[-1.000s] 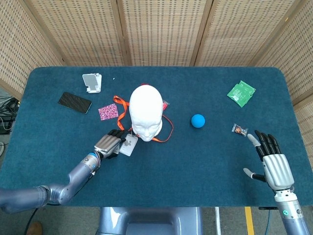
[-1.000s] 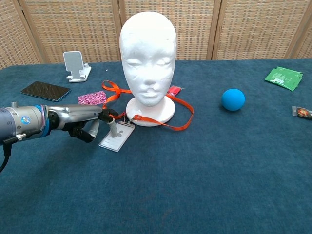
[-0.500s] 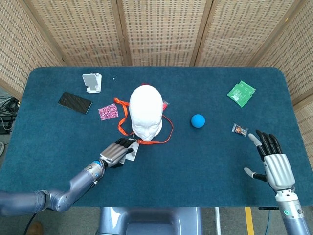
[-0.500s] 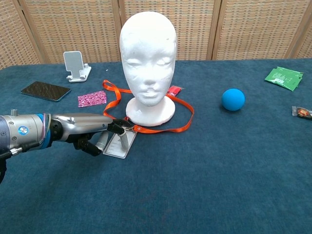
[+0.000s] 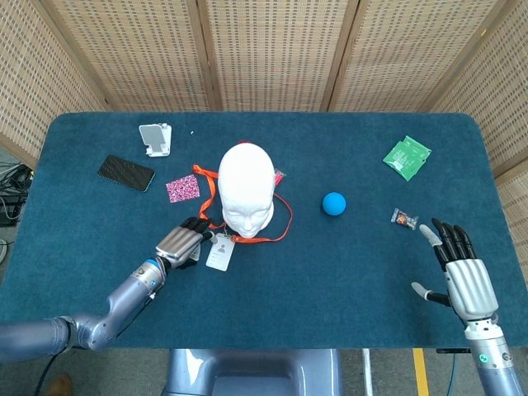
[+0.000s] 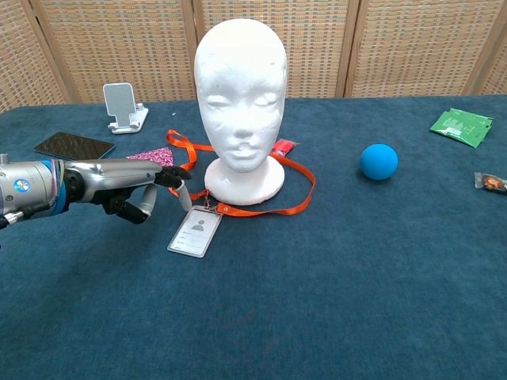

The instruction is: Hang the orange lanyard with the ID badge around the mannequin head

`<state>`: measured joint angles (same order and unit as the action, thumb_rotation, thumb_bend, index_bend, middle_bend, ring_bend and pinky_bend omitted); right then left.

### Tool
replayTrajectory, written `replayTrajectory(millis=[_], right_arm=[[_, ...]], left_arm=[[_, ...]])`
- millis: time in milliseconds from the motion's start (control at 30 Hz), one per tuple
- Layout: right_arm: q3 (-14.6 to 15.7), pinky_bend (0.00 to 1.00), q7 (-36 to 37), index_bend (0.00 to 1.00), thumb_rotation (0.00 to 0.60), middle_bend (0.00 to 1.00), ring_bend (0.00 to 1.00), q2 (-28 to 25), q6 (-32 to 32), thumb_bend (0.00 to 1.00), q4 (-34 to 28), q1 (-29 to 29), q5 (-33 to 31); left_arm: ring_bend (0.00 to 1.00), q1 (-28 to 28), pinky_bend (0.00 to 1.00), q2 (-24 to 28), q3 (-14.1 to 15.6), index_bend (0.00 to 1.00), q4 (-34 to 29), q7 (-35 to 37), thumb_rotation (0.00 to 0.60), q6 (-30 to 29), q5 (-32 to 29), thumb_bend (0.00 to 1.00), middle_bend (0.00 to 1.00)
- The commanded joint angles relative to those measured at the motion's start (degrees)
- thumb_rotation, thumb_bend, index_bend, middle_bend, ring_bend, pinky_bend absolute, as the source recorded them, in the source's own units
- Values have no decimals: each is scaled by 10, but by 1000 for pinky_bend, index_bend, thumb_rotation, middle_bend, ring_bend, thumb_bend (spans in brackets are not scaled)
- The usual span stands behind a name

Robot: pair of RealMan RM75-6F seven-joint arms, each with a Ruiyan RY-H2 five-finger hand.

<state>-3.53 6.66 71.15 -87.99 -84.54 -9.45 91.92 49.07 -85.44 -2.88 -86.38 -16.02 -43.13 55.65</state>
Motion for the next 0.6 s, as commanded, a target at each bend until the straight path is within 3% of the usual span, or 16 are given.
replayTrajectory(millis=[33,267,600], right_arm=[[0,0,-1,123,600,0,0,0,0,272,0,0,0],[-2,0,2,123,600,0,0,0,1,272,1,1,-2],[-4,0,9,123,600,0,0,-2,-2,273,2,3,-3]], left_arm=[[0,1,0,-10,-1,265,19,2,600,6,-9,1000,0],[0,5,0,-31,-8,260,42,6,600,8,-7,1000,0],[0,16,0,-49,5,261,35,-38,600,13,-34,1000,0]])
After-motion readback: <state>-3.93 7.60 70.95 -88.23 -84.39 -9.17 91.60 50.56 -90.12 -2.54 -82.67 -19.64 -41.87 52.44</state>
